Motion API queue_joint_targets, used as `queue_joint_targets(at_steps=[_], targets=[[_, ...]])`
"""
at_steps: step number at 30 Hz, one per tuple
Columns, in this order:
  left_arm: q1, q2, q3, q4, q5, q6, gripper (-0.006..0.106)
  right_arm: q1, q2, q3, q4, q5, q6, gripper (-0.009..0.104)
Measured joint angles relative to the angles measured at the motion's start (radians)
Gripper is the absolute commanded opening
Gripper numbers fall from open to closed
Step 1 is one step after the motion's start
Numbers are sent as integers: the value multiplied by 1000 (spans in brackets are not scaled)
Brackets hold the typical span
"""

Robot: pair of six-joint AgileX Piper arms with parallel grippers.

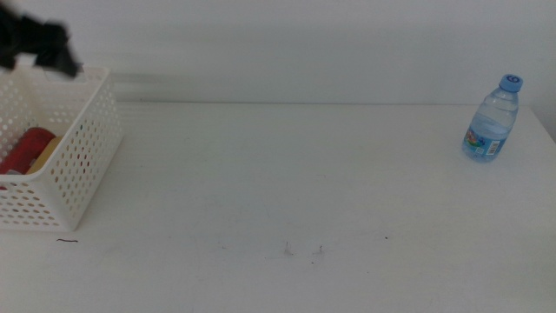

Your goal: Use arms to grab the bottles and put them into the dustbin to the left of the table.

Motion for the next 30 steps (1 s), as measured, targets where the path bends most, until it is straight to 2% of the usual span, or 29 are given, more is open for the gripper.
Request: queue_joint_targets(at_steps=[5, 9, 12, 15, 18, 20, 23, 30], targets=[[-155, -239, 186, -162, -136, 75, 94, 0, 0, 0, 0, 0, 0, 93], [-256, -376, 284, -234, -139, 105, 94, 0, 0, 0, 0, 0, 0, 93], [-319, -452, 333, -250, -160, 107, 94, 0, 0, 0, 0, 0, 0, 93], [-428, -551, 405, -176, -263, 31, 94, 0, 0, 0, 0, 0, 0, 93], [-598, -700, 501, -25, -374, -130, 94, 0, 0, 0, 0, 0, 0, 93], [-697, -795, 551, 28, -436, -191, 94, 0, 0, 0, 0, 0, 0, 93], [-760, -878, 571, 53, -474, -222, 94, 0, 0, 0, 0, 0, 0, 93], [-748, -901, 571, 71, -481, -238, 94, 0, 0, 0, 0, 0, 0, 93]])
